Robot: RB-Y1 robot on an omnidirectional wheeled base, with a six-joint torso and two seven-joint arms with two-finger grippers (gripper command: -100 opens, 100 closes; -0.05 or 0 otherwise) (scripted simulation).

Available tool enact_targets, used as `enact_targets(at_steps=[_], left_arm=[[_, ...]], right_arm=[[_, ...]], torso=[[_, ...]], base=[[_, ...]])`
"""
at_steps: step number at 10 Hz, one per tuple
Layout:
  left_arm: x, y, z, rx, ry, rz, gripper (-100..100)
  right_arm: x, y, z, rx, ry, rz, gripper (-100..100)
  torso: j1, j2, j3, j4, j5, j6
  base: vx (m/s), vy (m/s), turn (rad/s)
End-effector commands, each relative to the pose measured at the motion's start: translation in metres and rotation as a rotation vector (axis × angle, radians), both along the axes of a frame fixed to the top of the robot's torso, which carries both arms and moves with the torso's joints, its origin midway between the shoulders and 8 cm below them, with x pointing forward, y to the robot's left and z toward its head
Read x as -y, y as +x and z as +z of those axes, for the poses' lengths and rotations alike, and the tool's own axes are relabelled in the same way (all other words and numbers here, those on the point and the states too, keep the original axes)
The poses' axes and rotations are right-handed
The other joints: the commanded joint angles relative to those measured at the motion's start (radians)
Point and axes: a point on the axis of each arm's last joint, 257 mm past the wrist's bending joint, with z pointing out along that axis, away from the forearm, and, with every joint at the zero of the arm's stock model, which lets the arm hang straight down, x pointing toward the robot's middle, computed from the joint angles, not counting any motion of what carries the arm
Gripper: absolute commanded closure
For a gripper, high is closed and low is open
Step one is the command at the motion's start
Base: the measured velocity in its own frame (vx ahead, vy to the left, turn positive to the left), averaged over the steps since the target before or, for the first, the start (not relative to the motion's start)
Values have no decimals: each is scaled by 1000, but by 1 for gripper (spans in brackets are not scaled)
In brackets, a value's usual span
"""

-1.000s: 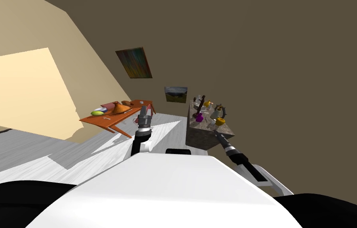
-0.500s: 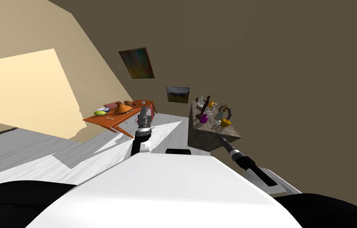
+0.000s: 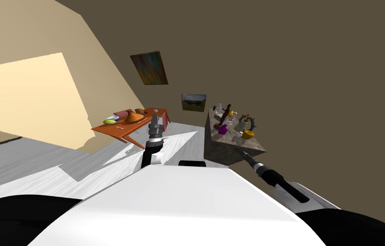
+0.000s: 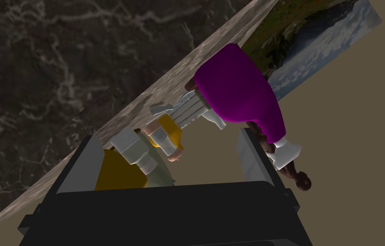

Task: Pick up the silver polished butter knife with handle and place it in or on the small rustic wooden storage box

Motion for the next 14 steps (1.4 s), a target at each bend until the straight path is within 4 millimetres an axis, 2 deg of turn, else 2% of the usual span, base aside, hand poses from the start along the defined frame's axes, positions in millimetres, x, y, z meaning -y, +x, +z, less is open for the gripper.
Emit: enact_targets(at_steps=[1, 2, 3, 4, 5, 6, 7, 8, 9, 10, 11, 12, 13, 14], left_arm=[[0, 0, 0, 0, 0, 0, 0], [0, 0, 0, 0, 0, 0, 0], [0, 0, 0, 0, 0, 0, 0], [0, 0, 0, 0, 0, 0, 0], [0, 0, 0, 0, 0, 0, 0], [0, 0, 0, 0, 0, 0, 0], [0, 0, 0, 0, 0, 0, 0], [0, 0, 0, 0, 0, 0, 0], [0, 0, 0, 0, 0, 0, 0], [0, 0, 0, 0, 0, 0, 0], [0, 0, 0, 0, 0, 0, 0], [0, 0, 0, 0, 0, 0, 0], [0, 0, 0, 0, 0, 0, 0], [0, 0, 0, 0, 0, 0, 0]], right_arm=[[16, -15, -14, -73, -51, 2, -100], [19, -12, -10, -80, -71, 20, -100], [33, -26, -22, -138, -103, 12, -100], [36, -23, -18, -144, -125, 32, -100], [50, -36, -28, -201, -157, 25, -100], [53, -33, -23, -207, -178, 43, -100], [66, -46, -32, -261, -209, 38, -100], [69, -43, -27, -267, -229, 55, -100], [83, -55, -33, -321, -266, 56, -100], [85, -52, -30, -324, -279, 67, -100], [99, -63, -34, -375, -315, 68, -100], [100, -61, -31, -378, -326, 78, -100], [113, -72, -35, -427, -359, 79, -100], [115, -69, -32, -429, -371, 88, -100]], torso=[[0, 0, 0, 0, 0, 0], [1, 0, 0, 0, 0, 0], [0, 0, 0, 0, 0, 0], [0, -1, 0, 0, 0, 0], [-1, -1, 0, 0, 0, 0], [-1, -2, -1, 0, 0, 0], [-2, -2, -1, 0, 0, 0], [-2, -2, -1, 0, -1, 0], [-2, -1, -1, 0, -1, 0], [-2, -2, -1, 0, -1, 0], [-3, -1, -1, 0, -1, 0], [-3, -2, -1, 0, -1, 0], [-4, -2, -1, 0, -1, 0], [-3, -3, -2, -1, -1, 0]], base=[[51, 88, 57], [55, 75, 14], [73, 76, 45], [65, 57, 20], [86, 69, 47], [80, 45, 17], [91, 48, 49], [70, 43, 29], [82, 46, 51], [77, 29, 22], [94, 20, 51], [80, 20, 28], [103, 40, 56], [91, 29, 30]])
